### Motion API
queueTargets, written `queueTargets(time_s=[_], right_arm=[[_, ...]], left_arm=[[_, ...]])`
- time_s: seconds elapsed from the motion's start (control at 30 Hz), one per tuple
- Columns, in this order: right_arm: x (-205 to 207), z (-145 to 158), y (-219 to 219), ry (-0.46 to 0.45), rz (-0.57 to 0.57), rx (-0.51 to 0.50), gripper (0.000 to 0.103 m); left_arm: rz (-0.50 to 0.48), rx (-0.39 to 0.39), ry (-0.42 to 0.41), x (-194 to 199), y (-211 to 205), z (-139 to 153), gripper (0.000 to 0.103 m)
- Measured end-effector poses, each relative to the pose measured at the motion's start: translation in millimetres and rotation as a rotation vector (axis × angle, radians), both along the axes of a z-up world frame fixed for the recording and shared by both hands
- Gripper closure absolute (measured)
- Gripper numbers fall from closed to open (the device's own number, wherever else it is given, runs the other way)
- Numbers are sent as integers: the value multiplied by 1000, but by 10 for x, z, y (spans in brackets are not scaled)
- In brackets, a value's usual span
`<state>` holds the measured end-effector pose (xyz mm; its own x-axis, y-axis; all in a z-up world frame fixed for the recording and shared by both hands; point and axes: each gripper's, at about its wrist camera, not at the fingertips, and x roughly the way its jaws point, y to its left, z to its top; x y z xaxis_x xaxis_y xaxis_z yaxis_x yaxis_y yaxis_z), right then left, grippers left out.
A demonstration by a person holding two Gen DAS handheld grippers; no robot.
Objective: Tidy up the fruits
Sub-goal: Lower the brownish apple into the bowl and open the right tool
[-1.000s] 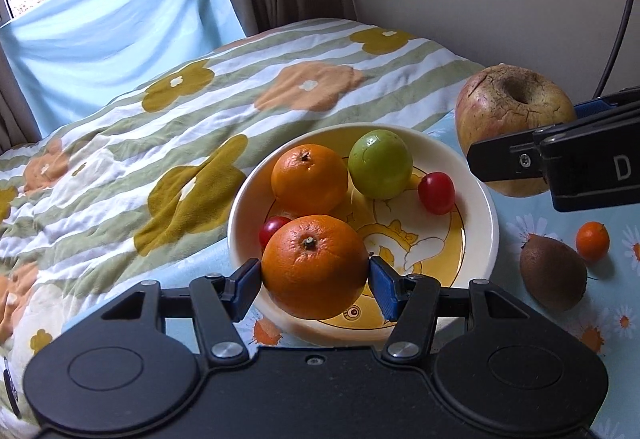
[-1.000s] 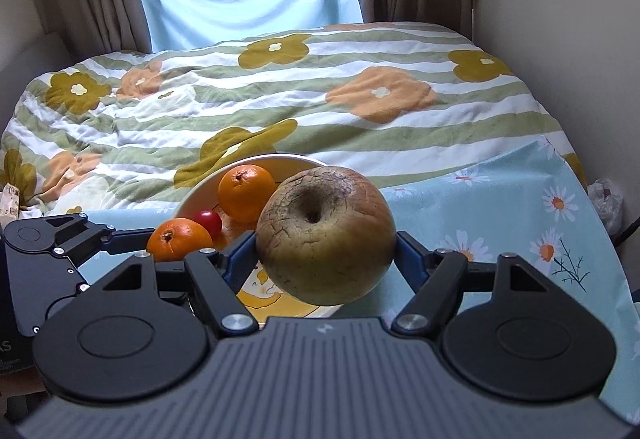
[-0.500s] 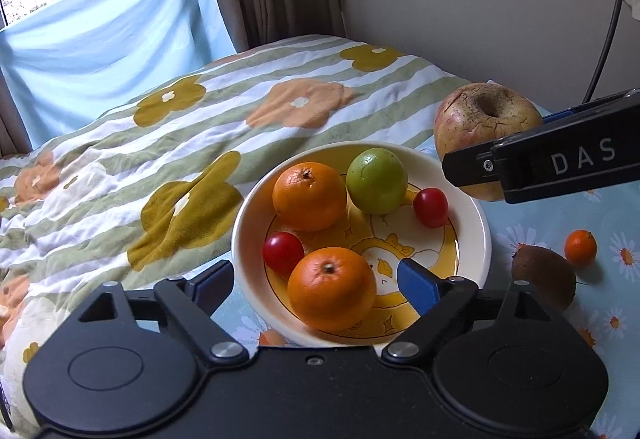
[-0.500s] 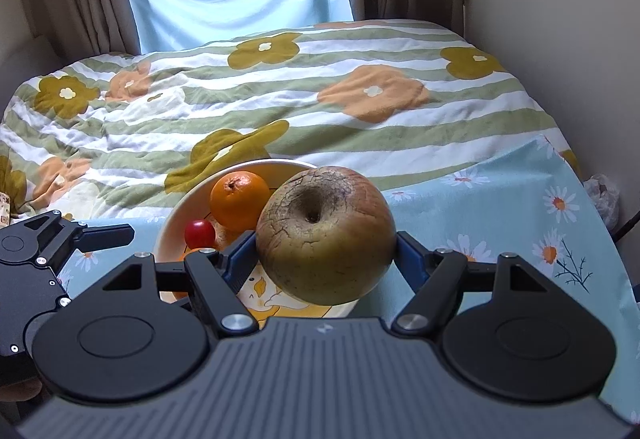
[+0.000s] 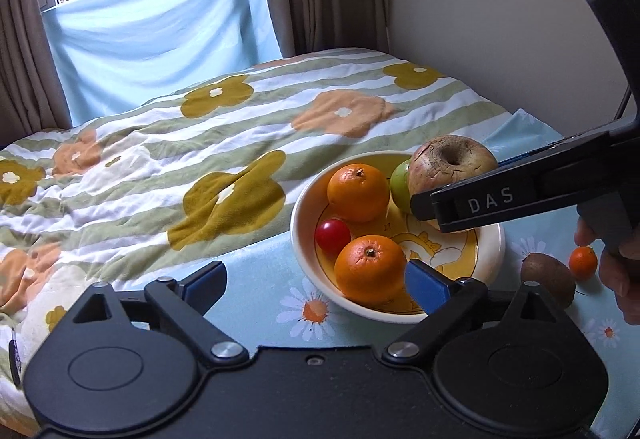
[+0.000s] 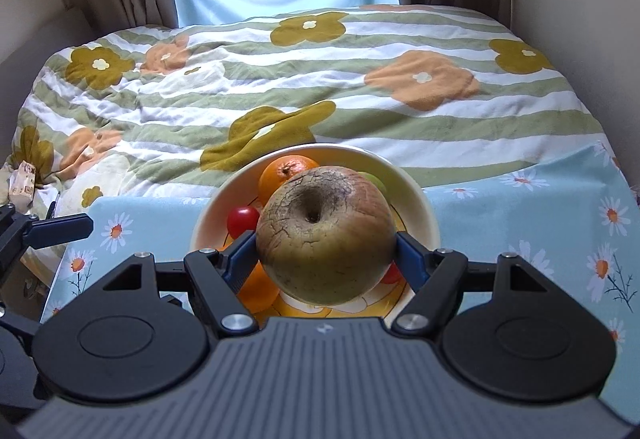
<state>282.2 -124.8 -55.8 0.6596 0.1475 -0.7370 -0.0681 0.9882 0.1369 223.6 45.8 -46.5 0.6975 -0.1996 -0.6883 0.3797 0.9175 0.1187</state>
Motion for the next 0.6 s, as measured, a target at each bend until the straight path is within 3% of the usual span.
queueTargets(time_s=[0.23, 0.6], right_arm=[[44, -171, 32, 23, 30, -5, 15], [42, -307, 13, 61, 49, -41, 14]], left_arm=[[34, 38, 6, -80, 37, -107, 5], [83, 20, 16, -153, 67, -125, 5]])
